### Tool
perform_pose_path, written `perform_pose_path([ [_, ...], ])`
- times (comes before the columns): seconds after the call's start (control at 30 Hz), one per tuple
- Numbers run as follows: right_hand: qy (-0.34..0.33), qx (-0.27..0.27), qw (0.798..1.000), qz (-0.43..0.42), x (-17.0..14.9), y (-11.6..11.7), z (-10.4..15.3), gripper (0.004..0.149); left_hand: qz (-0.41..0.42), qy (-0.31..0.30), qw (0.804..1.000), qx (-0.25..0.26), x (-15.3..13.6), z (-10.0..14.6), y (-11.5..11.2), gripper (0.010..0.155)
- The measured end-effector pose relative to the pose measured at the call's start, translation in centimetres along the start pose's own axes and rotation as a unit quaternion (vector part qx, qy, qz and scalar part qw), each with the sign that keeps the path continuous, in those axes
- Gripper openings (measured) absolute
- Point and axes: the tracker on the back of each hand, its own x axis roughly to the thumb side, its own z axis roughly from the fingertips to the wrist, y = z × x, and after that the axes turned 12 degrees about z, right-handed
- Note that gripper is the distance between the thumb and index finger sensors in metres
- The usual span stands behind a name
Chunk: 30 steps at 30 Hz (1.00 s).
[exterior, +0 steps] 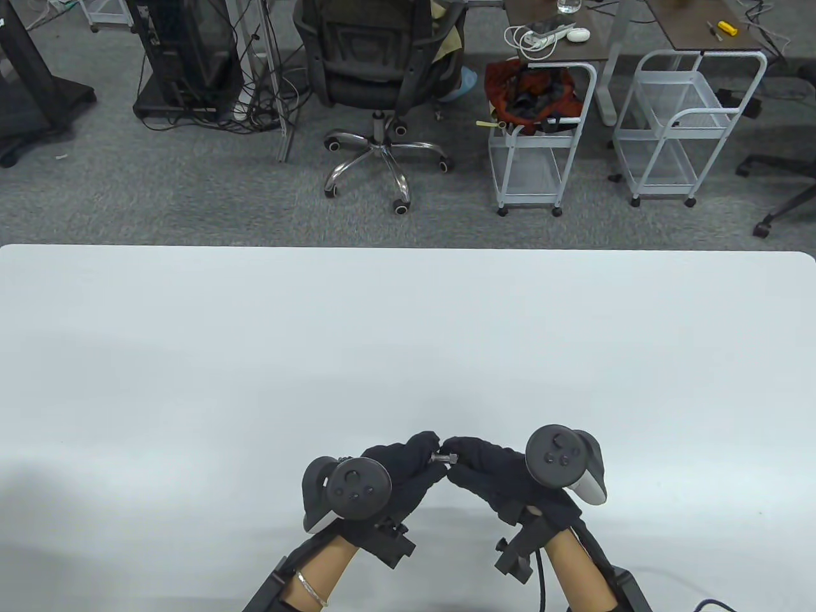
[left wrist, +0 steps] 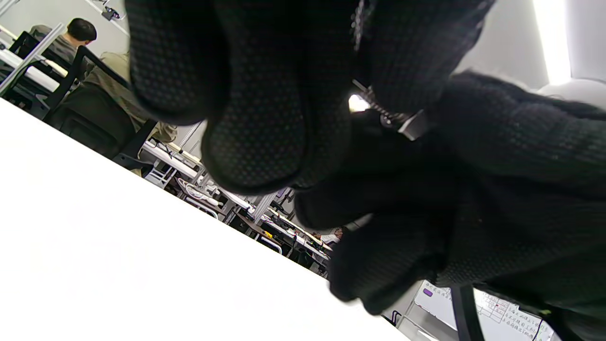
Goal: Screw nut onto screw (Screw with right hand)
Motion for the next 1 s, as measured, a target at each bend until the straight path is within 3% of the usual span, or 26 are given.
perform_pose_path([
  [0.07, 0.002, -0.002, 1.0, -0.001, -0.13, -0.06, 0.08, 0.05, -0.003, 0.0, 1.0, 0.004, -0.04, 0.01, 0.06, 0.049],
  [0.17, -0.01, 0.006, 1.0, -0.02, 0.09, 0.14, -0.04, 0.057, 0.004, 0.002, 1.0, 0.005, -0.04, 0.01, 0.13, 0.05],
  [0.3, 0.003, -0.019, 1.0, 0.015, 0.08, -0.08, 0.07, 0.049, -0.005, 0.002, 1.0, 0.011, -0.08, 0.03, 0.22, 0.05],
  [0.4, -0.009, -0.011, 1.0, -0.007, 0.09, 0.0, 0.11, 0.058, 0.001, 0.001, 1.0, 0.004, -0.07, -0.02, 0.11, 0.049],
  [0.57, 0.007, -0.018, 1.0, 0.015, -0.09, -0.17, 0.11, 0.051, -0.002, 0.0, 1.0, 0.003, -0.01, -0.03, -0.03, 0.049],
  [0.67, -0.015, -0.004, 1.0, -0.021, 0.12, -0.09, 0.06, 0.058, 0.0, 0.001, 1.0, 0.003, -0.05, -0.05, 0.01, 0.049],
  [0.83, 0.009, -0.027, 1.0, 0.007, -0.14, -0.31, 0.14, 0.049, 0.003, 0.002, 1.0, 0.007, -0.12, -0.08, 0.09, 0.049],
  [0.93, -0.017, 0.003, 0.999, -0.031, -0.06, -0.05, -0.01, 0.057, 0.007, 0.002, 1.0, 0.005, -0.1, -0.1, 0.07, 0.049],
  [1.0, -0.009, -0.004, 1.0, -0.024, -0.09, -0.02, -0.03, 0.052, 0.01, 0.002, 1.0, 0.002, -0.05, -0.09, 0.03, 0.049],
])
